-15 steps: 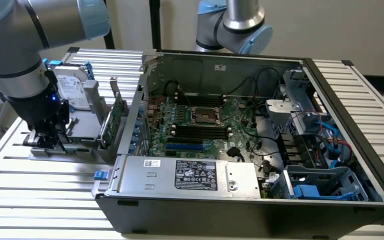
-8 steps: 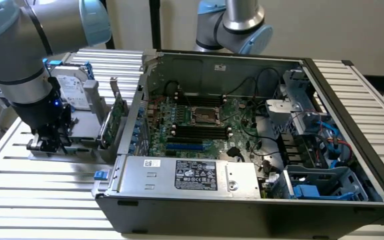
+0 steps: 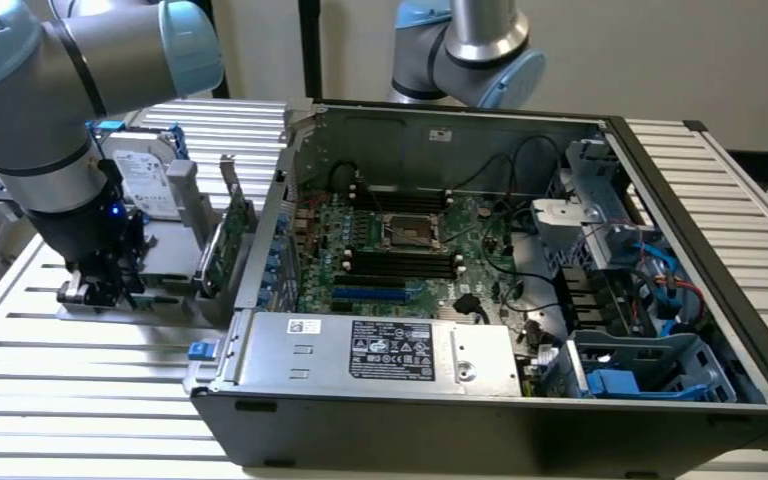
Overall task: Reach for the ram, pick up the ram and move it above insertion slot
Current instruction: 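Pick up the ram and move it above insertion slot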
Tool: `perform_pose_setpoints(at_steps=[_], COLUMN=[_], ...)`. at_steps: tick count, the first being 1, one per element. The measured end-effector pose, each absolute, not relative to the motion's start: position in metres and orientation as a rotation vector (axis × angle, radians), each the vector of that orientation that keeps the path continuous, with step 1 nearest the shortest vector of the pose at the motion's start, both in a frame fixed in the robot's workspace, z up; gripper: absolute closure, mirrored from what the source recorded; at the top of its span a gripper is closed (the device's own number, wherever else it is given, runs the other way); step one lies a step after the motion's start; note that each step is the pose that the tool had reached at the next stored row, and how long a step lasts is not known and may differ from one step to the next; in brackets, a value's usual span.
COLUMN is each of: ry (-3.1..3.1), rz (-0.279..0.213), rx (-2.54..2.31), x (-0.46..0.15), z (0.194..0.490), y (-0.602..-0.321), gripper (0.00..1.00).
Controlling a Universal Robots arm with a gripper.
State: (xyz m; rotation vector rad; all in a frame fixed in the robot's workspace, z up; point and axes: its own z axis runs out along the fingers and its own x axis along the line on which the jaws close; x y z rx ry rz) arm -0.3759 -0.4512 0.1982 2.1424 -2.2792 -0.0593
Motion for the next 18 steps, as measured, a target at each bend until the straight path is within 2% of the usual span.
perform_pose_setpoints(at_steps=[13,15,16,17,18], ry=[-2.203,-2.197,-2.196,-2.196,-2.196], rz=[-0.06,-0.06,-0.059,-0.06,-0.06], rx=[2.219,2.226,2.227,2.227,2.227], x=[-0.3768,-0.3768,-0.3768,-0.3768,-0.3768], z=[0.1969,0.1969,0.1969,0.1969,0.1969], y=[-0.4512,-0.4512,-0.4513,-0.4512,-0.4512], gripper=[0.69,0.71,0.78,0.78,0.85])
